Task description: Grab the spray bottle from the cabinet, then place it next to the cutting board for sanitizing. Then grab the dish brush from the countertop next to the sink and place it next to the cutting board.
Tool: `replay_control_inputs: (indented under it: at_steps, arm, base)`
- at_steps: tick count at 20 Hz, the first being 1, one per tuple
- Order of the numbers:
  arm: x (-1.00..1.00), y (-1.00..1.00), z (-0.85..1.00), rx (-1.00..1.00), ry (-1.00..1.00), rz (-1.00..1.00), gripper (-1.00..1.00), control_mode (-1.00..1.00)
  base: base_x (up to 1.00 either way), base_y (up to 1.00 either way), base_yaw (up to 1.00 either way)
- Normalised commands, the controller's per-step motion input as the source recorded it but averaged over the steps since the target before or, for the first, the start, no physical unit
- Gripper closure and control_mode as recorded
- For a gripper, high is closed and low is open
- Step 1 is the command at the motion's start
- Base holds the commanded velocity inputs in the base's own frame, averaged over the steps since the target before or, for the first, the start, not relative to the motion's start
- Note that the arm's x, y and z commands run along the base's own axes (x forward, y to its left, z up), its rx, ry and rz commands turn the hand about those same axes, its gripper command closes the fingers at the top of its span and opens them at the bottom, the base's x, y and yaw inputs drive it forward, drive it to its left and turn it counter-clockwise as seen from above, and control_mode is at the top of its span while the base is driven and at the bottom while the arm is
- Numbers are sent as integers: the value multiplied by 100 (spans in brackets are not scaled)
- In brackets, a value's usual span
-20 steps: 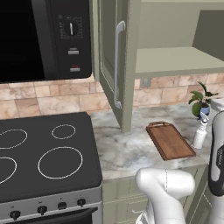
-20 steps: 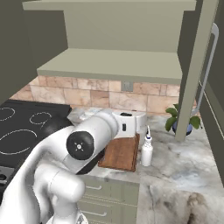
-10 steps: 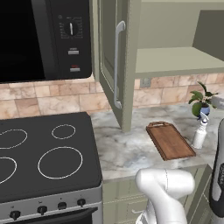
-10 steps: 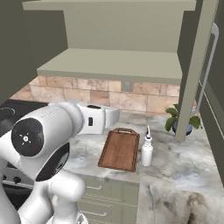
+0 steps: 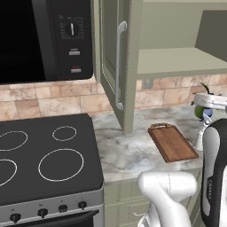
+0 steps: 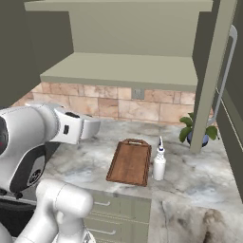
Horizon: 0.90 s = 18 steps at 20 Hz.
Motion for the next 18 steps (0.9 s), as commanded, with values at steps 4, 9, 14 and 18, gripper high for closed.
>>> replay_control_inputs:
  at_steps: [4, 9, 14, 18]
  arm:
    - [-32, 12, 21, -6, -1, 0, -100, -100]
    - [-31, 32, 10, -15, -2, 0, -100, -100]
    - [-12, 24, 0, -11, -3, 0, -100, 100]
    - [0, 0, 0, 0, 0, 0, -100, 100]
  base:
    - [0, 0, 0]
    - [0, 0, 0]
    - [-8, 1, 0]
    - [-84, 0, 0]
